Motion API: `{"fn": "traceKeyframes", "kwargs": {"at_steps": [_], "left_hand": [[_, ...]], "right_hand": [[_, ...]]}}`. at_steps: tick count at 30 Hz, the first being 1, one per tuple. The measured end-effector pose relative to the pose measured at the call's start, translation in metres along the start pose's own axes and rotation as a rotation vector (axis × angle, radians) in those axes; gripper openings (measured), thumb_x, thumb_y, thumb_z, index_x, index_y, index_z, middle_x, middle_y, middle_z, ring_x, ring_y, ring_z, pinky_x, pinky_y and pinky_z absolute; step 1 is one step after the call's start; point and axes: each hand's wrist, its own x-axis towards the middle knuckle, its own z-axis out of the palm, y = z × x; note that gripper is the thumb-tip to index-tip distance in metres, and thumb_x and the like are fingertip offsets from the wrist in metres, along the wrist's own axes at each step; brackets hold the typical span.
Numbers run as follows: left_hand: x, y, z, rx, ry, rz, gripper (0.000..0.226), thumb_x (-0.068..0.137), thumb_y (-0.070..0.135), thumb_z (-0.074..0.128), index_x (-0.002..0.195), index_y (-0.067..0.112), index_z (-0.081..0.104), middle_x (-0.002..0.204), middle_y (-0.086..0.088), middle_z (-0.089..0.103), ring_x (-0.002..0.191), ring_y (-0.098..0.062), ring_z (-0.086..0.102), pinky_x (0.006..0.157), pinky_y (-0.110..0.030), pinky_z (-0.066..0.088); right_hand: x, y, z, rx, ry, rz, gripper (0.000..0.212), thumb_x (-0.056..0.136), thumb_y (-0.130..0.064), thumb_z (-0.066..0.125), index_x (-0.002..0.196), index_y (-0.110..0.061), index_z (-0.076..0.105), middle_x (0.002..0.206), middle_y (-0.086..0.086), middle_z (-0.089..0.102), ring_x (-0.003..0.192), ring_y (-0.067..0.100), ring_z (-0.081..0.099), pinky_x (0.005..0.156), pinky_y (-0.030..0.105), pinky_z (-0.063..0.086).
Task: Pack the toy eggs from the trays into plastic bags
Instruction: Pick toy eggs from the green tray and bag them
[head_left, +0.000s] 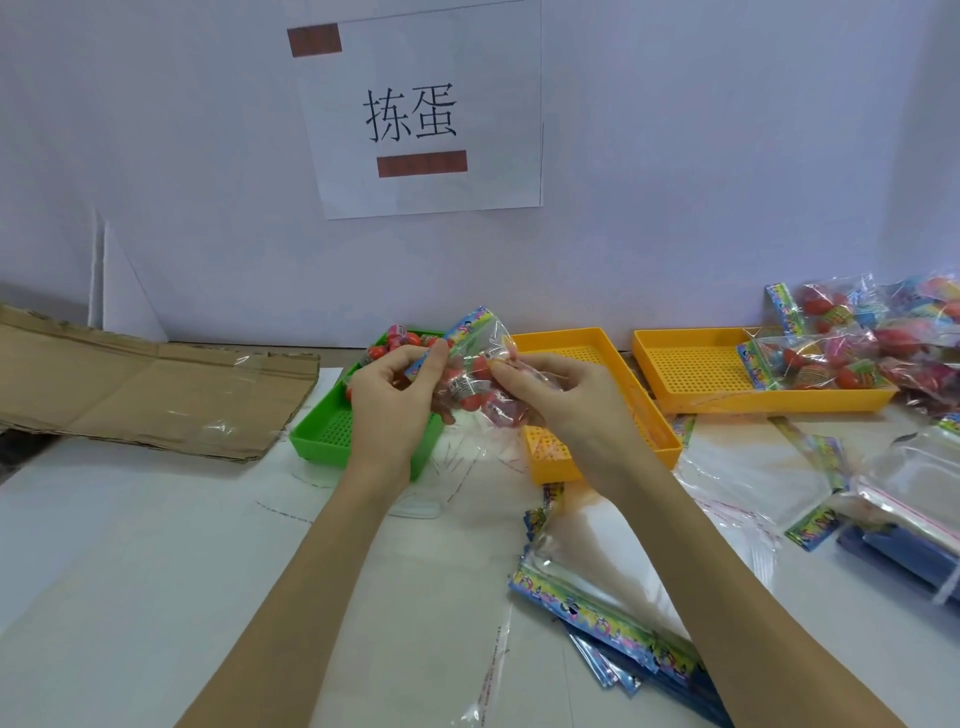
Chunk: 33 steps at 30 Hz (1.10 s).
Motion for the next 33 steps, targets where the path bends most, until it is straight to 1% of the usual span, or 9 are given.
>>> {"fn": "traceKeyframes", "kwargs": {"at_steps": [8, 10, 13, 18, 20, 23, 25, 29, 33], "left_hand": [[-0.007, 0.009, 0.002, -0.123, -0.286, -0.187, 0.038, 0.1, 0.038, 0.067, 0.11, 0.002, 0.074, 0.109, -0.035, 0.069, 0.093, -0.038, 0.067, 0.087, -0.056, 0.057], [-0.008, 0.01, 0.003, -0.104, -0.217, -0.146, 0.027, 0.096, 0.034, 0.071, 0.102, 0.008, 0.077, 0.105, -0.033, 0.071, 0.089, -0.036, 0.066, 0.089, -0.064, 0.055], [-0.007, 0.006, 0.001, -0.061, -0.103, -0.072, 0.015, 0.099, 0.027, 0.07, 0.096, 0.013, 0.076, 0.094, -0.017, 0.076, 0.083, -0.028, 0.07, 0.08, -0.051, 0.06], [-0.007, 0.009, 0.001, 0.042, -0.083, 0.054, 0.036, 0.099, 0.037, 0.065, 0.103, 0.001, 0.065, 0.096, -0.026, 0.068, 0.089, -0.044, 0.069, 0.084, -0.066, 0.057], [-0.007, 0.009, 0.0, 0.065, -0.1, 0.075, 0.034, 0.101, 0.037, 0.063, 0.103, 0.003, 0.064, 0.095, -0.021, 0.069, 0.086, -0.036, 0.071, 0.081, -0.062, 0.059], [-0.008, 0.005, -0.002, 0.151, -0.126, 0.11, 0.026, 0.105, 0.032, 0.06, 0.098, 0.007, 0.064, 0.082, -0.009, 0.069, 0.072, -0.031, 0.066, 0.065, -0.048, 0.057], [-0.007, 0.004, -0.002, 0.199, -0.121, 0.145, 0.025, 0.106, 0.031, 0.058, 0.09, 0.013, 0.062, 0.07, 0.008, 0.064, 0.06, -0.013, 0.057, 0.055, -0.03, 0.05], [-0.005, 0.005, -0.003, 0.327, -0.11, 0.244, 0.024, 0.107, 0.034, 0.054, 0.088, 0.02, 0.061, 0.069, 0.014, 0.062, 0.062, -0.001, 0.052, 0.061, -0.019, 0.042], [-0.008, 0.003, 0.002, 0.324, -0.052, 0.248, 0.023, 0.11, 0.029, 0.049, 0.09, 0.019, 0.056, 0.067, 0.022, 0.058, 0.059, 0.002, 0.051, 0.059, -0.013, 0.039]], "right_hand": [[-0.002, -0.005, -0.013, -0.053, -0.174, 0.087, 0.033, 0.088, -0.039, 0.079, 0.112, -0.016, 0.079, 0.107, 0.01, 0.079, 0.102, 0.03, 0.075, 0.091, 0.041, 0.061], [-0.002, -0.006, -0.01, -0.062, -0.163, 0.104, 0.038, 0.089, -0.051, 0.071, 0.108, -0.019, 0.081, 0.104, 0.01, 0.079, 0.099, 0.027, 0.076, 0.089, 0.038, 0.062], [-0.002, -0.005, -0.006, -0.032, -0.054, 0.088, 0.045, 0.092, -0.055, 0.06, 0.097, -0.017, 0.082, 0.105, 0.02, 0.076, 0.102, 0.035, 0.073, 0.09, 0.041, 0.062], [-0.003, -0.007, -0.004, -0.01, -0.082, 0.046, 0.038, 0.103, -0.04, 0.057, 0.09, -0.016, 0.082, 0.083, 0.007, 0.075, 0.085, 0.02, 0.073, 0.08, 0.031, 0.06], [-0.004, -0.008, -0.005, -0.018, -0.076, 0.02, 0.037, 0.103, -0.037, 0.057, 0.081, -0.022, 0.082, 0.075, 0.0, 0.073, 0.081, 0.014, 0.072, 0.076, 0.023, 0.058], [-0.003, -0.006, -0.007, -0.05, -0.049, 0.01, 0.032, 0.103, -0.033, 0.059, 0.102, -0.012, 0.082, 0.08, 0.009, 0.075, 0.081, 0.018, 0.074, 0.072, 0.023, 0.06], [-0.004, -0.006, -0.007, -0.081, -0.068, 0.03, 0.032, 0.103, -0.032, 0.06, 0.103, -0.008, 0.081, 0.078, 0.006, 0.076, 0.078, 0.016, 0.074, 0.07, 0.022, 0.059], [-0.003, -0.006, -0.005, -0.081, -0.069, 0.087, 0.036, 0.104, -0.036, 0.058, 0.092, -0.011, 0.081, 0.082, 0.002, 0.078, 0.077, 0.013, 0.073, 0.069, 0.021, 0.058], [-0.002, -0.004, 0.0, 0.085, -0.103, 0.182, 0.032, 0.103, -0.044, 0.056, 0.105, -0.017, 0.072, 0.096, 0.003, 0.079, 0.084, 0.017, 0.077, 0.07, 0.025, 0.06]]}}
